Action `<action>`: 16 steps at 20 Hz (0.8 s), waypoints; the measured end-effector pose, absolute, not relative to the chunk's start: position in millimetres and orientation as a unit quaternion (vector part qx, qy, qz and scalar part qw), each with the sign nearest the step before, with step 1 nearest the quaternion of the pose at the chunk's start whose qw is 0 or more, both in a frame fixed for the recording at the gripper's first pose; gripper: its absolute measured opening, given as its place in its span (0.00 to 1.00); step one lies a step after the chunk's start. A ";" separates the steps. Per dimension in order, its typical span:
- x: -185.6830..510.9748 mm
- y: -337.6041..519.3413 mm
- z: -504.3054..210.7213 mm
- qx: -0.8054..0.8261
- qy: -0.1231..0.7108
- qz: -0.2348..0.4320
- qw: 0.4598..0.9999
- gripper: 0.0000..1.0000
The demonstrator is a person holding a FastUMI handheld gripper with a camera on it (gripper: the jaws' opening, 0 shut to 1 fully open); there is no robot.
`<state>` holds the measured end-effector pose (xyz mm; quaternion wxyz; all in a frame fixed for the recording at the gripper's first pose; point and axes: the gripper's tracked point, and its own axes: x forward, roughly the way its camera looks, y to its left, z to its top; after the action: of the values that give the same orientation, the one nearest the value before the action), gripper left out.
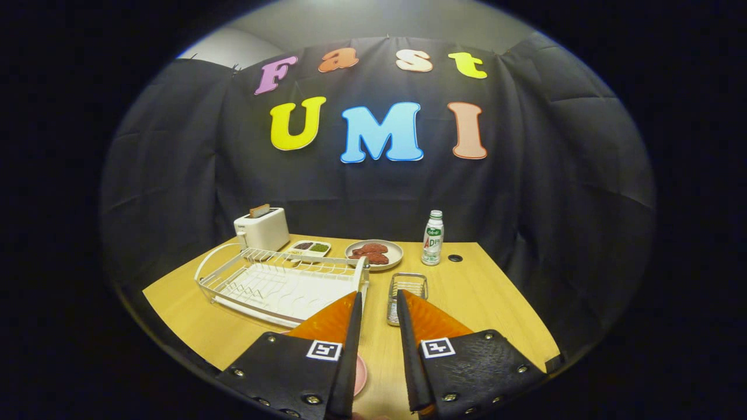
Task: Take the plate from the dish rack, then take the spoon from the basket and place it into the plate.
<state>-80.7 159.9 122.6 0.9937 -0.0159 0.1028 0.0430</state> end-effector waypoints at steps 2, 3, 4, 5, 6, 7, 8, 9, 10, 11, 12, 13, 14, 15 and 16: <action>-76.0 139.1 129.8 -0.015 0.091 0.033 0.995 0.35; -73.1 129.5 133.3 -0.016 0.086 0.028 0.996 0.39; -70.5 118.5 137.2 -0.018 0.081 0.022 0.996 0.39; -67.6 109.1 140.9 -0.020 0.075 0.016 0.997 0.41; -65.0 99.5 144.7 -0.021 0.069 0.011 0.997 0.41; -59.2 93.8 145.9 -0.019 0.064 0.013 0.998 0.41; -56.1 88.8 147.8 -0.019 0.059 0.016 0.998 0.51; -51.5 79.3 146.8 -0.022 0.057 0.015 0.998 0.76; -47.9 71.7 148.4 -0.026 0.051 0.015 0.998 0.80; -43.6 65.0 150.6 -0.029 0.044 0.013 0.999 0.81; -40.4 59.1 152.4 -0.032 0.039 0.013 0.999 0.81; -37.2 53.6 151.9 -0.033 0.036 0.011 0.999 0.80; -34.4 48.1 152.9 -0.033 0.032 0.011 0.999 0.80; -30.5 43.3 153.6 -0.032 0.028 0.007 0.999 0.83; -26.6 38.3 155.0 -0.031 0.021 0.004 0.999 0.87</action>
<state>-26.6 38.3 155.0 0.9993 -0.0312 0.0207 0.0037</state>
